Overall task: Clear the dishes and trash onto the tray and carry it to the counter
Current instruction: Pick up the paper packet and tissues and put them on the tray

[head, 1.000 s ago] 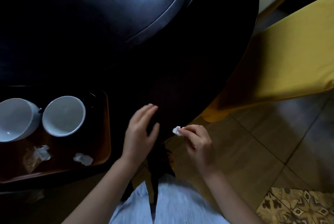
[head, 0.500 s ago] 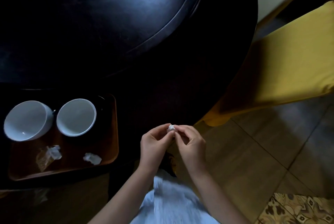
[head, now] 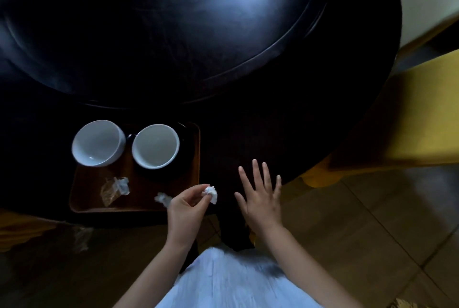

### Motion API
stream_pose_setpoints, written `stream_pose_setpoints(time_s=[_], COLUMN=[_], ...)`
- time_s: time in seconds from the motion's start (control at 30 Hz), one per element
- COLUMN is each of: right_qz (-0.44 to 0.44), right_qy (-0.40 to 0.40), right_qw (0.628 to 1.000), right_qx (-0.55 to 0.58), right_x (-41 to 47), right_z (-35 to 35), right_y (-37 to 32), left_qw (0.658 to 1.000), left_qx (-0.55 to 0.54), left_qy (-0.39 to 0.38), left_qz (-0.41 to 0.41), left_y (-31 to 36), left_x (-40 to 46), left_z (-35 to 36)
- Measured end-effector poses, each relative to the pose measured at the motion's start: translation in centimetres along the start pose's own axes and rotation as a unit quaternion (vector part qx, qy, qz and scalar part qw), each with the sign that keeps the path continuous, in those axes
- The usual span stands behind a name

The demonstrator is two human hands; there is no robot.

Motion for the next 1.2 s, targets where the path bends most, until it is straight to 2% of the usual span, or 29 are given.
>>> stream_pose_setpoints(time_s=[0.13, 0.23, 0.43, 0.63, 0.73, 0.8, 0.9, 1.0, 1.13, 1.2], right_qz=[0.005, 0.010, 0.019, 0.024, 0.025, 0.027, 0.029, 0.029, 0.031, 0.032], right_qy=[-0.031, -0.046, -0.077, -0.082, -0.088, -0.091, -0.092, -0.092, -0.095, -0.094], right_qw=[0.999, 0.998, 0.995, 0.994, 0.992, 0.992, 0.992, 0.991, 0.990, 0.990], right_qx=[-0.024, -0.043, -0.059, -0.073, -0.083, -0.084, -0.087, -0.089, -0.096, -0.098], right_x=[0.1, 0.1, 0.1, 0.1, 0.0, 0.0, 0.0, 0.0, 0.0, 0.0], right_z=[2.2, 2.6, 2.9, 2.6, 2.6, 2.6, 2.7, 2.7, 2.6, 2.5], right_y=[0.1, 0.3, 0.3, 0.2, 0.2, 0.1, 0.1, 0.1, 0.1, 0.0], left_qw=[0.998, 0.991, 0.951, 0.959, 0.973, 0.979, 0.972, 0.935, 0.889, 0.878], left_qx=[0.041, 0.111, 0.247, 0.237, 0.189, 0.167, 0.185, 0.272, 0.354, 0.371], left_qy=[0.040, 0.063, 0.126, 0.133, 0.130, 0.105, 0.006, -0.076, -0.109, -0.113], left_qz=[0.000, 0.046, 0.139, 0.074, 0.039, 0.059, 0.144, 0.217, 0.269, 0.280], left_y=[-0.8, -0.3, 1.7, 0.2, -0.5, -0.2, 1.0, 1.4, 1.3, 1.1], left_x=[0.5, 1.0, 3.1, 5.5, 5.7, 5.1, 3.6, 2.4, 2.1, 2.0], left_z=[-4.3, -7.0, -11.1, -12.1, -12.3, -11.8, -8.4, -4.2, -1.6, -1.5])
Point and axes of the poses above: each hand's wrist, its own x-axis towards the middle knuckle, its own z-axis out of the palm, y = z × x, the point moved 9 cm from there along x, towards the middle knuckle, and after that the axes turned 6 degrees about -x, right-handed, at the moved point
